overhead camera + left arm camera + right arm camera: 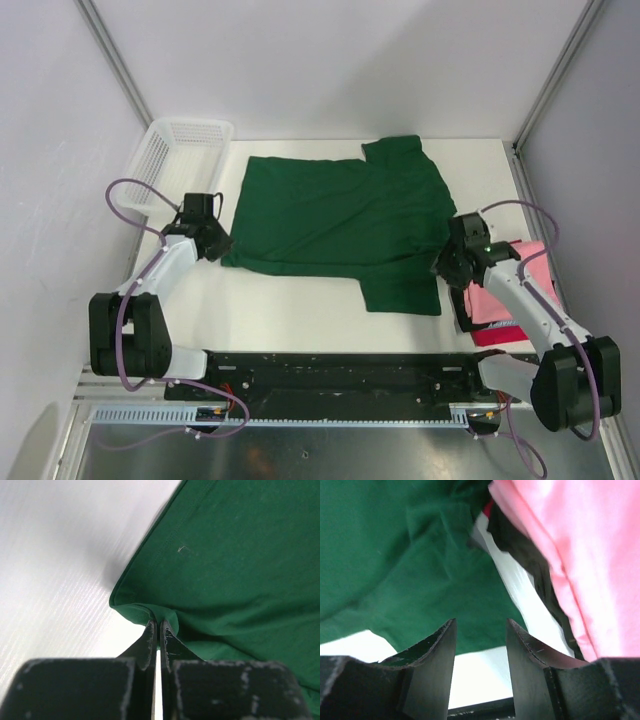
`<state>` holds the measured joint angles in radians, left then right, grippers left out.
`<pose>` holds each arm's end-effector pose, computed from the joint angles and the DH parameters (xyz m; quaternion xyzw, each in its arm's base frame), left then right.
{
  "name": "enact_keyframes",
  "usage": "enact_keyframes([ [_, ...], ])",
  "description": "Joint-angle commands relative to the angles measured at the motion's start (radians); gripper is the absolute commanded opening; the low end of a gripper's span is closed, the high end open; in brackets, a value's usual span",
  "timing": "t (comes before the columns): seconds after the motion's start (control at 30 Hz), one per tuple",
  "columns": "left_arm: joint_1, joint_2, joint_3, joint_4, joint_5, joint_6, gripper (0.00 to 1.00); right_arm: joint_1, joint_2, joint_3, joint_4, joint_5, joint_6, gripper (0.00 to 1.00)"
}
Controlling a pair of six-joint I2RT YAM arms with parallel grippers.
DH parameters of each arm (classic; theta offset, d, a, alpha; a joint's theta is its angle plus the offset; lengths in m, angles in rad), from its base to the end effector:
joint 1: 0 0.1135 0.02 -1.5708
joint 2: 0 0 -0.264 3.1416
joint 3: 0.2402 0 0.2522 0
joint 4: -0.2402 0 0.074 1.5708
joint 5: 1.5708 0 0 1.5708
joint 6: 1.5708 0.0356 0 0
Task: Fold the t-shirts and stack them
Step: Fold the flattened tshirt in 1/3 of the way
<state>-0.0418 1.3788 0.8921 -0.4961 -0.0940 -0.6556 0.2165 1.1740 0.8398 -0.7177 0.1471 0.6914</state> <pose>0.2748 -0.0082 0.2200 -0.3018 0.9073 -0.0566 0.2874 0.2191 0.0429 0.2385 0.2451 0.9324 0.0484 0.2611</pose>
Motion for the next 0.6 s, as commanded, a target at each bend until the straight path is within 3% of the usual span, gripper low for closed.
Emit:
enact_keyframes([
  [0.0,-0.003,-0.028,-0.001,0.028,0.022,0.014,0.0,0.061,-0.028,-0.108,-0.04,0.04,0.101,0.47],
  [0.47,-0.004,-0.035,-0.021,0.033,0.028,0.016,0.0,0.172,0.047,-0.229,0.03,0.103,0.203,0.47],
  [0.57,-0.003,-0.038,-0.028,0.034,0.021,0.015,0.0,0.174,0.042,-0.246,0.034,0.11,0.208,0.42],
])
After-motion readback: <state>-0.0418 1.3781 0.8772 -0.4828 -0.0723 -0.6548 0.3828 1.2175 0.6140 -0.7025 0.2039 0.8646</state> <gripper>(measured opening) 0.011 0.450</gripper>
